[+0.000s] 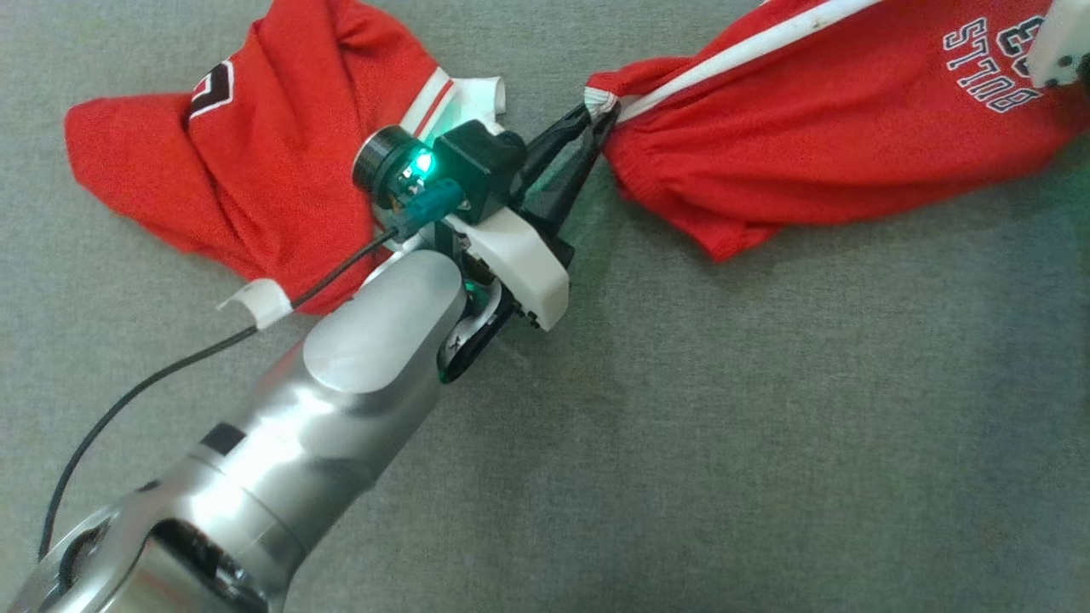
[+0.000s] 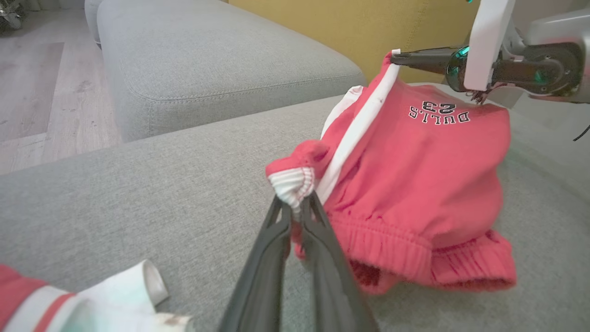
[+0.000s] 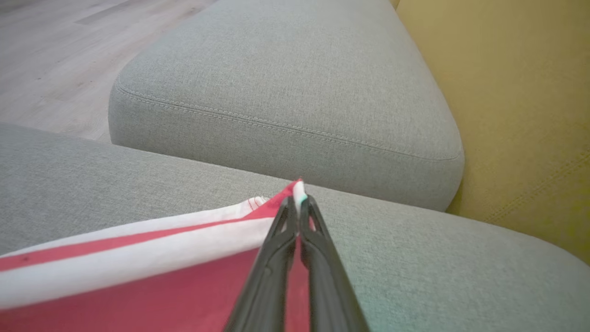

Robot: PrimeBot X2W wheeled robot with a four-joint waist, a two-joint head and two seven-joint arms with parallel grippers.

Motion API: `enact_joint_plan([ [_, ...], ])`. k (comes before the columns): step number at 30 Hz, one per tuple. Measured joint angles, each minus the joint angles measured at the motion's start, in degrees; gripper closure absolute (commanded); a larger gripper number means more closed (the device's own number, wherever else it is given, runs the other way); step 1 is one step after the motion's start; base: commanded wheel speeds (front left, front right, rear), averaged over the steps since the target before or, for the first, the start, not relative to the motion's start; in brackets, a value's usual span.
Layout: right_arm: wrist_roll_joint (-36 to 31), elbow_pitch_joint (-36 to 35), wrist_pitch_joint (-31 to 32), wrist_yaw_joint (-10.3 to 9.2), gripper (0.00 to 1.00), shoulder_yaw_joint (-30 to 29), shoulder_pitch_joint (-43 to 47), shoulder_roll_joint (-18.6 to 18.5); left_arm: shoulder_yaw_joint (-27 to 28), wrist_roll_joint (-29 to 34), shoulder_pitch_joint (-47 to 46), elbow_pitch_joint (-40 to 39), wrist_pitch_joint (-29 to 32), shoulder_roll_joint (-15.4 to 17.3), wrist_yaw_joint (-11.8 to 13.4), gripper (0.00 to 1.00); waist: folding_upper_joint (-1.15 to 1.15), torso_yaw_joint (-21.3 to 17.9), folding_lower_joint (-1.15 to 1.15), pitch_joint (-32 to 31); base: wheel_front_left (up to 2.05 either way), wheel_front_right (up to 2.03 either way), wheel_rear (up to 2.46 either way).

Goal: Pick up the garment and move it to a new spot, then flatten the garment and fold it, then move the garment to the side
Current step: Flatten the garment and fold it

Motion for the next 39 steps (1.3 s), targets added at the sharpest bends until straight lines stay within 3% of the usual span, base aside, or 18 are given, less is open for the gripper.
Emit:
enact_joint_plan([
  [1,-0.04,0.75,-0.02,0.0,0.0,-0.01,-0.31,0.0,-0.08,0.0,-0.08,0.42,-0.01,-0.22,0.0,0.09,0.0,0.19,0.0,0.09,0.0,0.0,0.0],
  [2,-0.03,1.47,-0.26,0.0,0.0,-0.19,-0.53,0.01,-0.13,0.0,-0.13,0.83,-0.07,-0.4,0.0,0.0,0.0,0.29,0.0,0.1,0.0,0.0,0.0],
  [9,0.7,4.83,-4.49,0.0,0.0,-1.11,-0.95,0.51,-0.04,0.0,-0.12,2.97,-2.1,-0.54,0.18,0.0,0.0,-0.66,-0.01,-2.17,0.0,0.0,0.0],
  [16,5.38,3.39,-9.37,0.0,0.0,-0.82,0.18,2.67,4.34,-1.69,1.51,2.55,-4.93,0.98,2.71,0.0,0.0,-3.01,-0.02,-7.2,0.0,0.0,0.0],
  [20,8.72,-2.38,-10.02,0.0,0.0,0.98,4.93,3.57,8.79,-2.2,5.05,-0.77,-5.64,3.3,4.79,0.0,0.0,-4.73,-0.02,-10.55,0.0,0.0,0.0],
  [27,13.58,-19.64,-10.18,0.0,0.0,0.26,18.4,3.44,19.36,-0.2,13.76,-12.23,-5.81,6.24,7.83,0.0,0.0,-7.68,-0.02,-15.83,0.0,0.0,0.0],
  [31,13.66,-24.97,-10.18,0.0,0.0,-0.29,25.51,4.1,23.07,0.75,19.63,-15.11,-6.01,6.66,7.98,0.0,0.0,-8.86,-0.03,-17.85,0.0,0.0,0.0],
  [39,11.03,-35.72,-10.18,0.0,0.0,-3.67,43.53,10.46,29.99,4.64,34.05,-18.48,-6.05,5.67,6.56,0.0,0.01,-11.47,-0.02,-22.45,0.0,0.0,0.0],
])
